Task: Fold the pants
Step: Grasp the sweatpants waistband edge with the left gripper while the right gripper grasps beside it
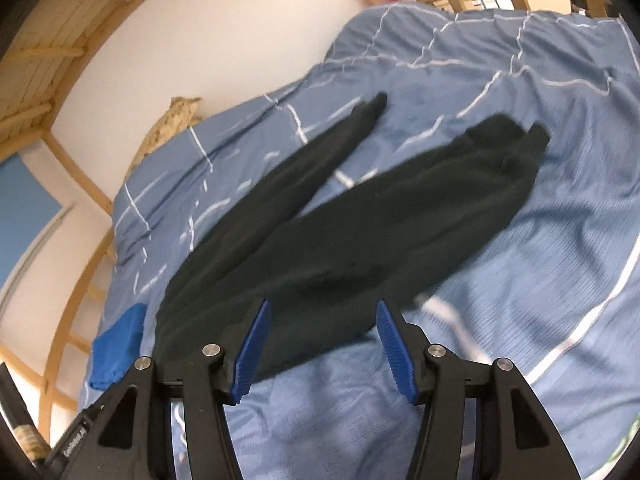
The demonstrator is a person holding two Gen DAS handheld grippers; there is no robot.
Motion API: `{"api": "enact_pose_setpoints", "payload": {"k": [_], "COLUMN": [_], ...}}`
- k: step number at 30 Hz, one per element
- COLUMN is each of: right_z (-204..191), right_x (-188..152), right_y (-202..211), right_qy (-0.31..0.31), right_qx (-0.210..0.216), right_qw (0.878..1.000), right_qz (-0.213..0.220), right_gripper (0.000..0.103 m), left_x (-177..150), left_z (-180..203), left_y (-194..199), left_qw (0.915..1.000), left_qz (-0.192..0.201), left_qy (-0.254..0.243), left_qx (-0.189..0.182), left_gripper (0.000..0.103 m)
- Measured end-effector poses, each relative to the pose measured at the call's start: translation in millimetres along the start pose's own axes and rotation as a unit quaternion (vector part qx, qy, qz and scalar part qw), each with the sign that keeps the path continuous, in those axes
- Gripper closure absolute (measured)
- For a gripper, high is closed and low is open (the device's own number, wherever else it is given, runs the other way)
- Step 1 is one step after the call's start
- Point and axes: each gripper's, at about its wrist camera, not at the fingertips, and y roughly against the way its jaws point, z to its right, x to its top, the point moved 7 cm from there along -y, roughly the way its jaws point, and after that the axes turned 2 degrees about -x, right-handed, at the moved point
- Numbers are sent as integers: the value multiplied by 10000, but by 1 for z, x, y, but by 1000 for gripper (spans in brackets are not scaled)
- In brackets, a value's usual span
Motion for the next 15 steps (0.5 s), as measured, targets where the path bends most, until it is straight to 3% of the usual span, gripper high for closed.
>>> {"api": "enact_pose_setpoints", "payload": {"k": [8, 15], "right_z": [6, 10], "right_x": [-5, -7], "right_y": [-20, -38], "right_qy": [-50, 81], "right_qx": [-192, -313], "right_qw": [9998, 9995], "right_qz": [61, -23], "right_gripper": [47, 51], "left_x": [-7, -17], "left_z": [-1, -8], "left_y": [-37, -63], "left_qw": [9996, 9989], "left_qz": [-275, -458], "left_qy": [14, 67], "left_qx": [-106, -57], "left_gripper": [46, 46]}}
